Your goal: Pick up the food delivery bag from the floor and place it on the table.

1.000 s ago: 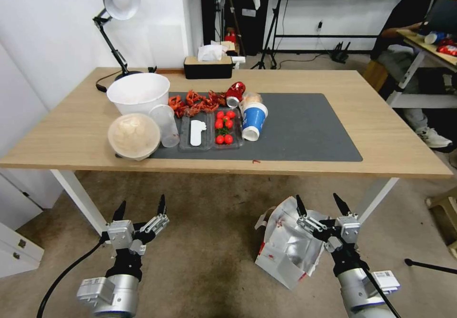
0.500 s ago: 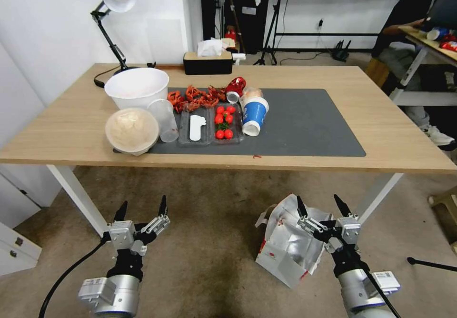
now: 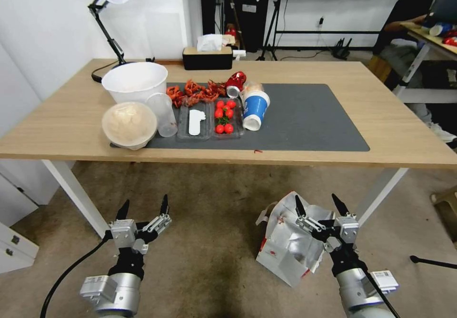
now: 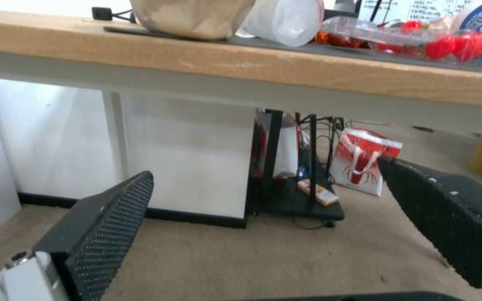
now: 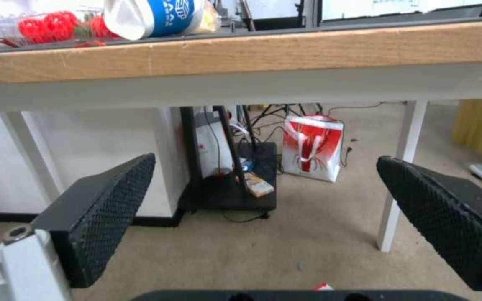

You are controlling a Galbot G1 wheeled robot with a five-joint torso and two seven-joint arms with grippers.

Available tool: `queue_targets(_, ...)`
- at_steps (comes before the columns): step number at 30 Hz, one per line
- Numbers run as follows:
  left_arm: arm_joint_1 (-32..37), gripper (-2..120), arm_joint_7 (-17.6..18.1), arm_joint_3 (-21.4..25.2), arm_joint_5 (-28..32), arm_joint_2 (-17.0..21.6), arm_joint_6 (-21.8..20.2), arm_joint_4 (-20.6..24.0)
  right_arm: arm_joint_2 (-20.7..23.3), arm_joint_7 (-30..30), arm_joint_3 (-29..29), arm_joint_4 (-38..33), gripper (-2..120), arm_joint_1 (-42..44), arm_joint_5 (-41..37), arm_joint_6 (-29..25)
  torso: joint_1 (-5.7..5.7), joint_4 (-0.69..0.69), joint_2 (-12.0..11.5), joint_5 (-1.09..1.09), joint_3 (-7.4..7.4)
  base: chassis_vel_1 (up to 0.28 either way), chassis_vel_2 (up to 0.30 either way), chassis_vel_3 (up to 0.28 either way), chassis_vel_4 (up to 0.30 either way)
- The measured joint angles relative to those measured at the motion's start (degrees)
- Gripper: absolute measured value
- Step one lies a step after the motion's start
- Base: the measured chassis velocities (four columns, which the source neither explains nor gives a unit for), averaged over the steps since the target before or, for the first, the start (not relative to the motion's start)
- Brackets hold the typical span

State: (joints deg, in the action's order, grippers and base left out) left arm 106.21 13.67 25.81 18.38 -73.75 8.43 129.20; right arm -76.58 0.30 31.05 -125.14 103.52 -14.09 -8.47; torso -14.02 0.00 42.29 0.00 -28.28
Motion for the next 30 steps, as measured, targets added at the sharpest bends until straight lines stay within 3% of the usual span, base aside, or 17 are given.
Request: queue_targets(30, -0.1, 100, 0.2, -0.6, -0.3, -0.2, 0.1, -0.8, 0.6, 0.9, 0.0, -0.1, 100, 0.2, 0.1, 1.3, 2.97, 0.00, -7.3, 0.00, 4.38, 0.000, 0.000, 0.000, 0.000)
